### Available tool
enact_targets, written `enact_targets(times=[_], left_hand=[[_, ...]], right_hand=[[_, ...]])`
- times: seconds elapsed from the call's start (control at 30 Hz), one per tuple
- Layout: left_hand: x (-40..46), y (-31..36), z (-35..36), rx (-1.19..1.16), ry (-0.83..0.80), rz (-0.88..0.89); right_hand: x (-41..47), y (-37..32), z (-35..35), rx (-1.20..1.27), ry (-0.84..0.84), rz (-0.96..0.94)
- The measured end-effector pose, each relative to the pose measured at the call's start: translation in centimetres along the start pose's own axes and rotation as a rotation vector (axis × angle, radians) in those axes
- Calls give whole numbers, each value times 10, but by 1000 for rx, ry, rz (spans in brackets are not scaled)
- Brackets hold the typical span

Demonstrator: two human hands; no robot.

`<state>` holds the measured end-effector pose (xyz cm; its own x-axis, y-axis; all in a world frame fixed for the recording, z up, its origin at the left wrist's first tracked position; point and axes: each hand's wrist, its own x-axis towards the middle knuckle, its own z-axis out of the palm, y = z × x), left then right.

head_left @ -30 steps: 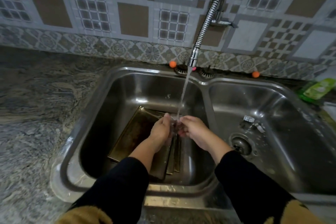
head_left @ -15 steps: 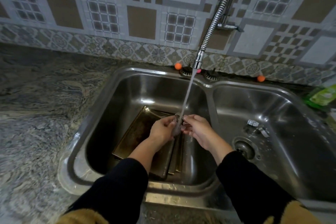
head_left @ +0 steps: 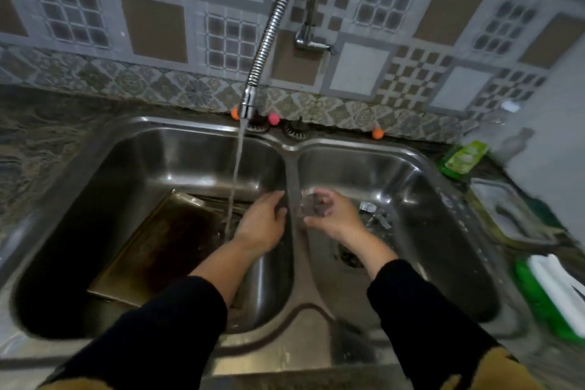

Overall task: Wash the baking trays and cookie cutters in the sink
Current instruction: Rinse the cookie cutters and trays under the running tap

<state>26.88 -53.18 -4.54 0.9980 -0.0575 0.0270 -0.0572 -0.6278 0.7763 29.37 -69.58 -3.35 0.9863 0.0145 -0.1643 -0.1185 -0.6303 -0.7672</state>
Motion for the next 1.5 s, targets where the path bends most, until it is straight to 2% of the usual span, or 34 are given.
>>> enact_targets(times=[0.07,0.17,0.27,0.47,0.57,0.73,0.97,1.17,1.33,1.5], left_hand=[[9,12,22,138,-105,-12],[16,23,51,399,-224,-105],[17,21,70,571,-115,-125],[23,17,76,638,-44,-132],[24,18,76,640,-44,-150],[26,19,76,645,-41,-150],[26,18,76,650,-44,-150],[27,17,76,632,-45,-138],[24,18,65,563,-149,-99],[7,-2,33,429,-275,-64]], right_hand=[[9,27,-24,51,77,110],[20,72,-59,-9,98,225],[38,117,-87,-121,161,300],[95,195,-104,-368,255,326],[110,212,-105,-285,308,396],[115,224,-100,-238,303,382],[107,207,-107,-231,297,343],[82,161,-100,-202,266,194],[51,102,-72,-193,165,57],[25,29,-28,-367,48,-145]])
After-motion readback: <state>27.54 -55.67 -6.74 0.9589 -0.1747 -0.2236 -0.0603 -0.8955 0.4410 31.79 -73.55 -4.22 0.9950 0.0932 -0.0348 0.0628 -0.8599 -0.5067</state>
